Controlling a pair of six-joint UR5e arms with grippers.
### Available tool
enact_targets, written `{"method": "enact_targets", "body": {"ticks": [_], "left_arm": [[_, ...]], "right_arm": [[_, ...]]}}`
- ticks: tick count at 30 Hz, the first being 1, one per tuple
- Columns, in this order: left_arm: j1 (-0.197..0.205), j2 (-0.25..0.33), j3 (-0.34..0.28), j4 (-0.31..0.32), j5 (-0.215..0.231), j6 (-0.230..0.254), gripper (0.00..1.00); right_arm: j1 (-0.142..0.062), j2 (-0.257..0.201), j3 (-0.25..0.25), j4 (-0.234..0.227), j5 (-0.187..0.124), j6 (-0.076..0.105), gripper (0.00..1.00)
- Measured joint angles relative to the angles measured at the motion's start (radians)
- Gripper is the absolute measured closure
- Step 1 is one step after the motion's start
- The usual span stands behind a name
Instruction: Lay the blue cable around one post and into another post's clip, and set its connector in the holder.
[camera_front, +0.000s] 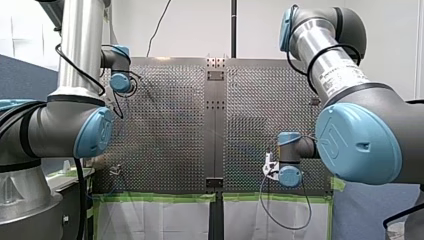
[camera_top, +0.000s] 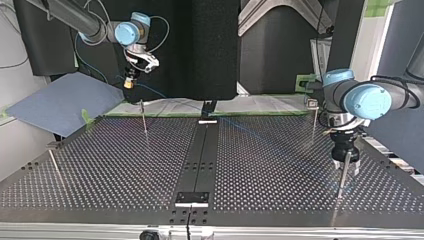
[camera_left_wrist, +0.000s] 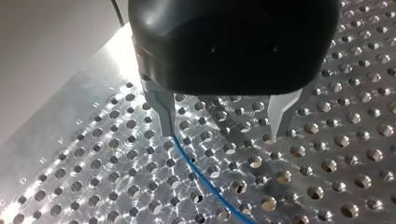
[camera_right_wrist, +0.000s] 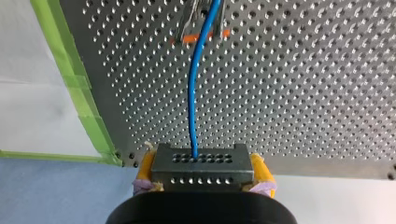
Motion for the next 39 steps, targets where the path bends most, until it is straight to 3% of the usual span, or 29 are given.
{"method": "enact_targets", "body": {"ticks": [4,7,14,19,26,29,39], "left_arm": [[-0.002,0.000,0.000,0.000,0.000,0.000,0.00],[-0.005,0.000,0.000,0.001,0.001,0.000,0.00],[-0.010,0.000,0.000,0.002,0.001,0.002,0.00],[-0.013,0.000,0.000,0.002,0.001,0.010,0.00],[-0.015,0.000,0.000,0.001,0.001,0.016,0.00],[-0.016,0.000,0.000,0.001,0.001,0.017,0.00],[-0.029,0.000,0.000,0.000,0.001,0.011,0.00]], "right_arm": [[-0.029,0.000,0.029,-0.029,-0.028,0.018,1.00],[-0.052,0.001,0.052,-0.052,-0.051,0.021,1.00],[-0.107,0.004,0.108,-0.108,-0.107,-0.017,1.00],[-0.145,0.012,0.140,-0.145,-0.144,-0.032,1.00],[-0.201,0.067,0.104,-0.208,-0.207,-0.056,1.00],[-0.210,0.094,0.078,-0.235,-0.234,-0.070,1.00],[-0.223,0.172,0.018,-0.271,-0.326,-0.059,1.00]]}}
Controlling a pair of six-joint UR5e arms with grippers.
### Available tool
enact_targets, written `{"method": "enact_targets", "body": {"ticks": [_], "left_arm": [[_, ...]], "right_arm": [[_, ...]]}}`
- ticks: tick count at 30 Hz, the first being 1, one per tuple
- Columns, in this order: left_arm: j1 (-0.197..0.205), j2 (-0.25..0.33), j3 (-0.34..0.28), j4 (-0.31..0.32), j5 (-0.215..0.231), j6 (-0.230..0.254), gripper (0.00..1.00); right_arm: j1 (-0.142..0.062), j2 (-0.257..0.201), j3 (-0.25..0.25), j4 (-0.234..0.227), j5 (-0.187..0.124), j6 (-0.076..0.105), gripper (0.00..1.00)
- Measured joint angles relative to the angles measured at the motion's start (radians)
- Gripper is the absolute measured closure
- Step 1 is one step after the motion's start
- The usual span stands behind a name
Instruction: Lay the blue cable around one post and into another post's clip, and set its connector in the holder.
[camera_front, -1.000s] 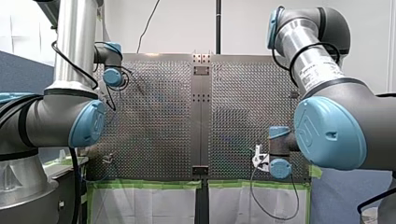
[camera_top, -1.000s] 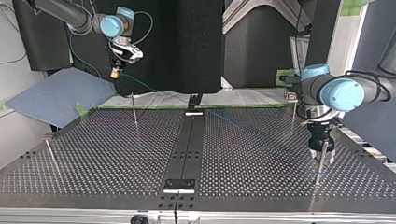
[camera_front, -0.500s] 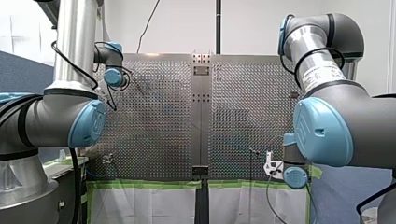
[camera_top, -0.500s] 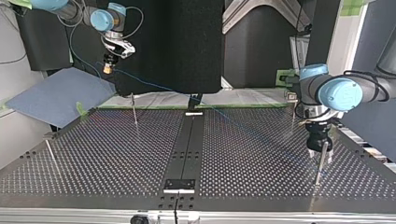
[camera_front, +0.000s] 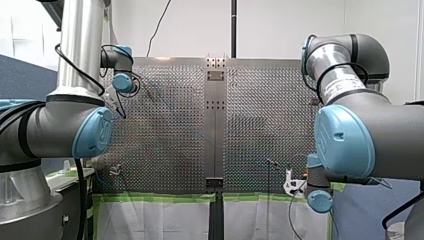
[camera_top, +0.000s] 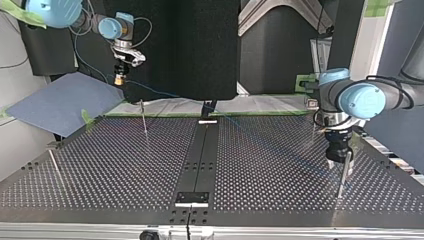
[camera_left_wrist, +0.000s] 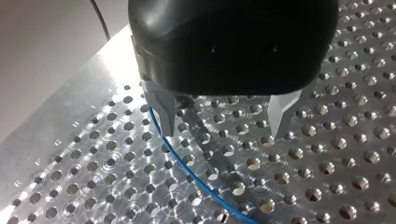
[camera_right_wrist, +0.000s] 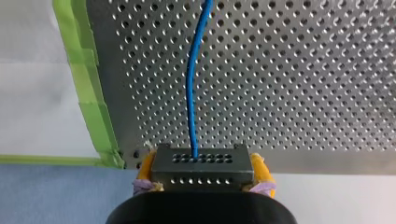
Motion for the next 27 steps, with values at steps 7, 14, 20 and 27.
{"method": "enact_targets", "body": {"ticks": [7,14,20,27], "left_arm": [[-0.006,0.000,0.000,0.000,0.000,0.001,0.00],[-0.012,0.000,0.000,0.000,0.000,0.002,0.00],[-0.013,0.000,0.000,0.000,0.000,0.002,0.00],[-0.016,0.000,0.000,0.001,0.000,0.002,0.00]], "right_arm": [[-0.009,0.005,-0.010,-0.024,-0.072,-0.002,1.00],[-0.031,0.001,-0.018,-0.026,-0.144,-0.007,1.00],[-0.064,-0.023,-0.018,-0.019,-0.194,0.004,1.00],[-0.114,-0.031,-0.018,-0.021,-0.246,0.046,1.00]]}}
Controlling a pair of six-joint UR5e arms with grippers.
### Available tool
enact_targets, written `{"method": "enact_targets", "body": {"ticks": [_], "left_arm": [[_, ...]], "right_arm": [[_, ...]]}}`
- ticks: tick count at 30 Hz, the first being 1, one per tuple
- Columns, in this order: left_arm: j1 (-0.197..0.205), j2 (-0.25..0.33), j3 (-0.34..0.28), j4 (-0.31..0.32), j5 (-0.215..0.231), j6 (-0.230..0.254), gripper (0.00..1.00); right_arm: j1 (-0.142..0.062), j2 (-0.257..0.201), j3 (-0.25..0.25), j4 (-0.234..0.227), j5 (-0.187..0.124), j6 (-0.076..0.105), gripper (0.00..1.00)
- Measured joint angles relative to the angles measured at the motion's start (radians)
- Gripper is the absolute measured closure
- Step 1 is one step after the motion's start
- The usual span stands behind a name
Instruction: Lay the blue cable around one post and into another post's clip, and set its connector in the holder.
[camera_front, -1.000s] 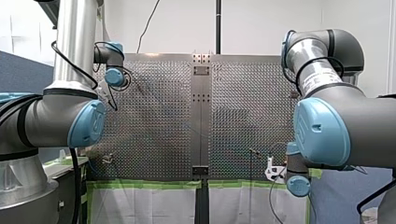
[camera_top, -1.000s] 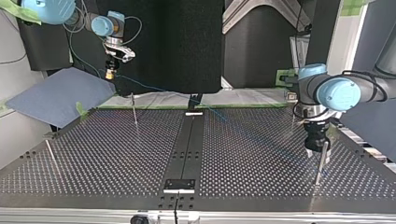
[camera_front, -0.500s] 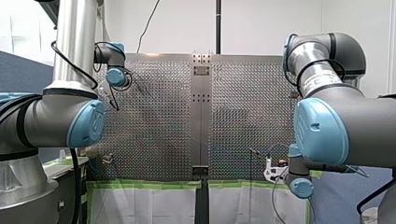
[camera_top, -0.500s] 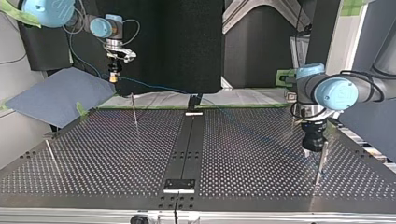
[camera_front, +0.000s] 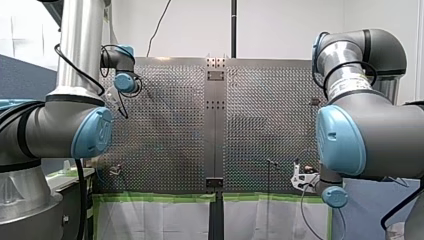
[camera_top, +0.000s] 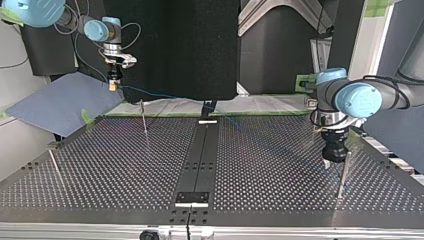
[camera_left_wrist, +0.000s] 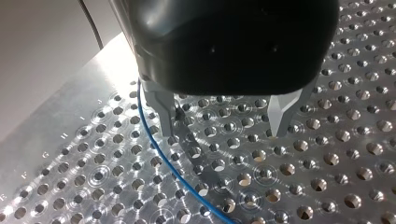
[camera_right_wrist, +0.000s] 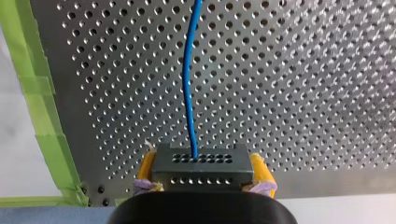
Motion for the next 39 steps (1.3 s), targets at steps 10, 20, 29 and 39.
{"method": "enact_targets", "body": {"ticks": [10,20,29,39], "left_arm": [[0.000,0.000,0.000,0.000,0.000,0.000,0.00],[-0.001,0.000,0.000,-0.001,-0.001,-0.004,0.00],[-0.003,0.013,-0.010,-0.042,-0.042,-0.023,0.00],[0.047,0.096,-0.093,0.018,-0.044,-0.105,0.00]], "right_arm": [[-0.043,0.001,0.000,-0.010,-0.082,0.010,1.00],[-0.027,0.003,0.000,-0.012,-0.106,0.010,1.00],[-0.021,0.003,-0.001,-0.009,-0.106,0.015,1.00],[-0.018,0.003,-0.005,-0.002,-0.103,0.018,1.00]]}}
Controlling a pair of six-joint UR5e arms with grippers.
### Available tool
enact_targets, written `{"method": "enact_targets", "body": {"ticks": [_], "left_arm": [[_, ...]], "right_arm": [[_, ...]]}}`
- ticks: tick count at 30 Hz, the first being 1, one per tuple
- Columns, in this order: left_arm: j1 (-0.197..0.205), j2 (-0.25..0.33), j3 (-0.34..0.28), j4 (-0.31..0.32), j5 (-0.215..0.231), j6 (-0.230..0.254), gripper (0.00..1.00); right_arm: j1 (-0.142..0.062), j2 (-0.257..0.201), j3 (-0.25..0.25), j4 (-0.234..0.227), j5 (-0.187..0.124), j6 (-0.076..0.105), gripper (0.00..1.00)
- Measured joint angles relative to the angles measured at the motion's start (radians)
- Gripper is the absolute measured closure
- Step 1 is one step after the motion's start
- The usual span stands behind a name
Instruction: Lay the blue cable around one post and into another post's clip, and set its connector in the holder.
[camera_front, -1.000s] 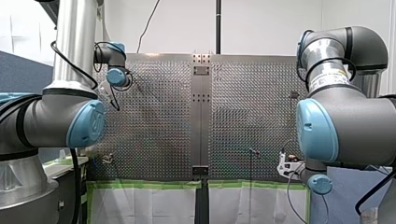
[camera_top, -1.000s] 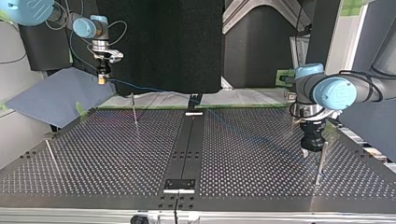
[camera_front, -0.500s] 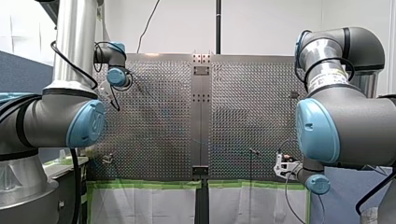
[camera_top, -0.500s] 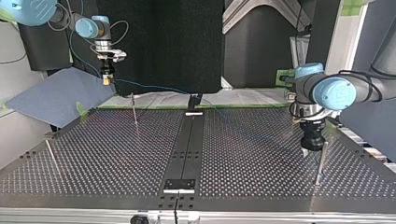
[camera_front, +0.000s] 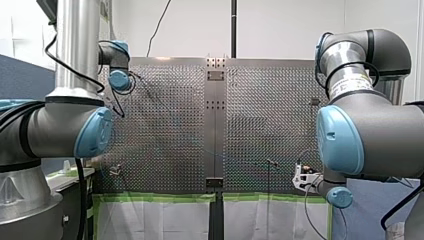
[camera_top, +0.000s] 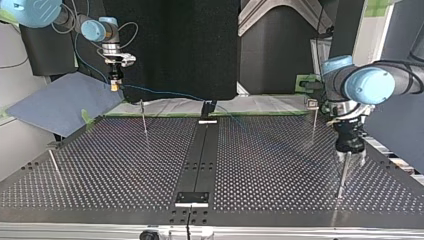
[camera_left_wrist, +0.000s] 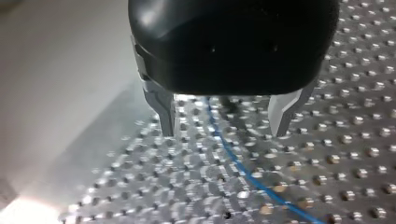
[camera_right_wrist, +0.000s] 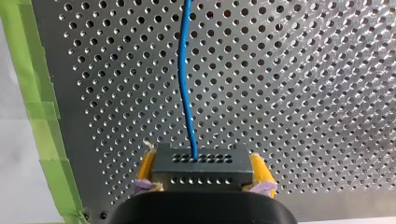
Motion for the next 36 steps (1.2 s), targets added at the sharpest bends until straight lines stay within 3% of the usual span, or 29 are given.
{"method": "enact_targets", "body": {"ticks": [8,12,20,25,36], "left_arm": [[0.060,0.061,-0.061,0.002,0.059,-0.045,0.00],[0.098,0.099,-0.099,-0.034,0.096,-0.027,0.00],[0.155,0.167,-0.158,-0.101,0.114,0.012,0.00],[0.153,0.207,-0.137,-0.141,0.106,0.050,0.00],[0.130,0.306,-0.041,-0.240,0.043,0.148,0.00]], "right_arm": [[0.003,0.000,-0.004,0.019,0.003,0.001,1.00],[0.004,0.000,-0.005,0.024,0.003,0.001,1.00],[0.005,0.000,-0.011,0.036,0.003,0.001,1.00],[0.006,0.000,-0.014,0.045,0.004,0.001,1.00],[0.011,0.000,-0.014,0.051,0.005,0.000,1.00]]}}
